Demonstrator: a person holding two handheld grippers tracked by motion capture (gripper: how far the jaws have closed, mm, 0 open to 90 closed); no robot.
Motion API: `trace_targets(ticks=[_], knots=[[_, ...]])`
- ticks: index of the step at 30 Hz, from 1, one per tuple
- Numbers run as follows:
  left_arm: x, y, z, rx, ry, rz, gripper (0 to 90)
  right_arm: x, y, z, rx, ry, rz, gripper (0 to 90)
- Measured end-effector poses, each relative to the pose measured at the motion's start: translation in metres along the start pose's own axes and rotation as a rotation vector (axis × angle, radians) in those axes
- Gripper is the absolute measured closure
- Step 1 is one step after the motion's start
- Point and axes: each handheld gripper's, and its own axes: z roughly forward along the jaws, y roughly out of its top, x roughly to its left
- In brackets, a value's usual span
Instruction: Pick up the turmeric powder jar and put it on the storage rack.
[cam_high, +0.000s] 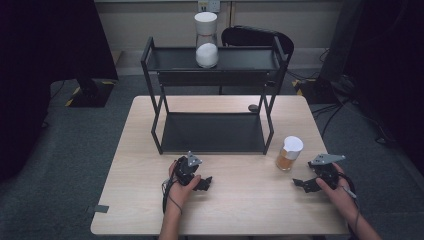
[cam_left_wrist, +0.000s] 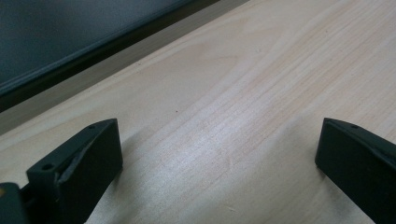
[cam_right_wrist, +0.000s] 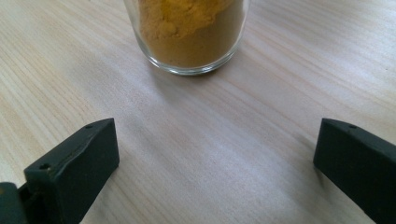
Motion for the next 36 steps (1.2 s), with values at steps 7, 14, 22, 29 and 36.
trace_targets(ticks=[7,14,22,29,36], knots=[[0.0,0.0,0.0,0.0,0.0,0.0,0.0,-0.002,0.013,-0.004,-0.005,-0.017,-0.012,1.3],[0.0,0.0,0.0,0.0,0.0,0.0,0.0,-0.005,0.024,-0.006,-0.047,0.008,-0.009,1.3],[0.0,0.0,0.0,0.0,0.0,0.0,0.0,-0.005,0.032,-0.004,-0.113,0.032,0.021,1.1],[0.0,0.0,0.0,0.0,0.0,0.0,0.0,-0.001,0.038,0.005,-0.151,0.036,0.042,4.9],[0.0,0.0,0.0,0.0,0.0,0.0,0.0,0.002,0.042,0.012,-0.168,0.022,0.037,15.9]])
